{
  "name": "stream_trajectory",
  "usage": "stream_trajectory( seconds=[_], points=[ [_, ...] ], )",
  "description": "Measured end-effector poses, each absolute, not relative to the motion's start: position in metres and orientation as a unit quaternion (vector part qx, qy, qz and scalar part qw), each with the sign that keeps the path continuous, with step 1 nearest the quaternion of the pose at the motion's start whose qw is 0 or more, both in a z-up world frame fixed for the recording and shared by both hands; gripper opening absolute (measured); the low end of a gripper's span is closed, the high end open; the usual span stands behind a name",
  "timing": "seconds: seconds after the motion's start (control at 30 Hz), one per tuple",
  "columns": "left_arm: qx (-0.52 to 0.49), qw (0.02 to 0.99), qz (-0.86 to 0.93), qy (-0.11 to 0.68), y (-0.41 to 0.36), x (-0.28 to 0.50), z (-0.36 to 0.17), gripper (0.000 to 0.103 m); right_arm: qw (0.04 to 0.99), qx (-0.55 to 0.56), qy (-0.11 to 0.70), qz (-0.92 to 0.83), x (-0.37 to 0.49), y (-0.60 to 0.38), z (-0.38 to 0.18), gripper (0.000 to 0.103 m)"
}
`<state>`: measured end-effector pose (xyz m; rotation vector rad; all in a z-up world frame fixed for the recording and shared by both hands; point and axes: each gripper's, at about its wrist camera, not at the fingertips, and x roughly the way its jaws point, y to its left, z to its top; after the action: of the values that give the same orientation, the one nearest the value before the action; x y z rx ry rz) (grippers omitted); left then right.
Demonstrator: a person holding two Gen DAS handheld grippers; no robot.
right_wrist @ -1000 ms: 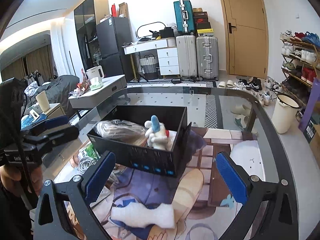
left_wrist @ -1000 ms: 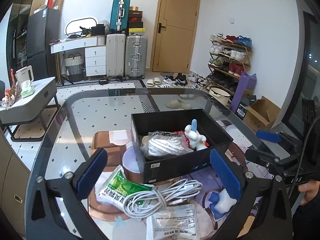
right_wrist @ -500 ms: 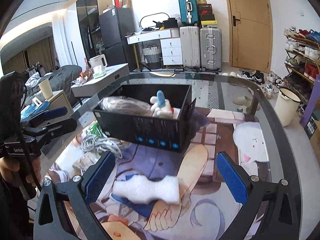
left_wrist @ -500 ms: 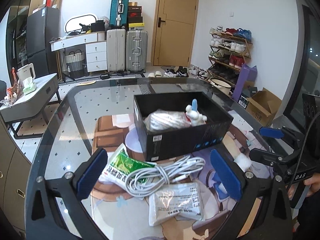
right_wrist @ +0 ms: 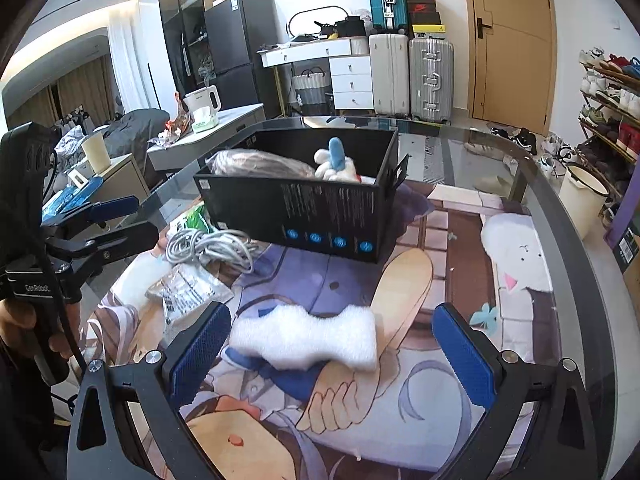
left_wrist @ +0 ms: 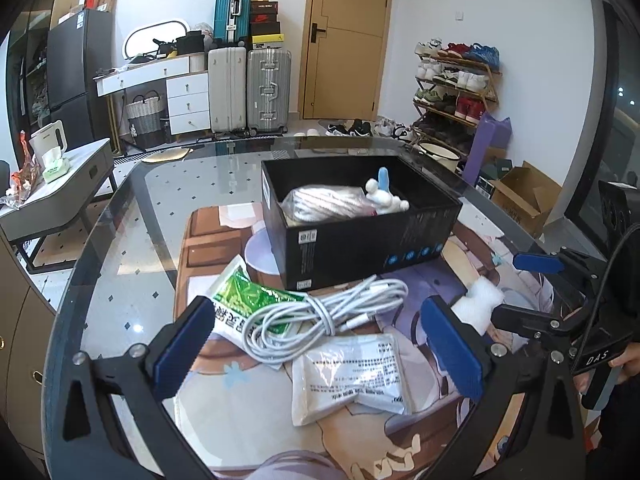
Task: Organize soft objects
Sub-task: 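Grasp the white foam piece with the right tool while the left tool approaches it, then lift the foam piece with the right tool while the left tool grasps the white printed packet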
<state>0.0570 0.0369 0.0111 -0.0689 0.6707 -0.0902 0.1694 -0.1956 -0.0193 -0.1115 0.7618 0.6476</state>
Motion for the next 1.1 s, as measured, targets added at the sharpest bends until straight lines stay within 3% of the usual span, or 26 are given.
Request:
stream_trajectory(
  seconds=[1.1],
  points=[
    [-0.007,0.916,-0.073,0.395,0.025,0.056,-0.018,0.103,0.841,-0.099,0.423,0.322,0.173,-0.160,-0.055,0.102]
  ],
)
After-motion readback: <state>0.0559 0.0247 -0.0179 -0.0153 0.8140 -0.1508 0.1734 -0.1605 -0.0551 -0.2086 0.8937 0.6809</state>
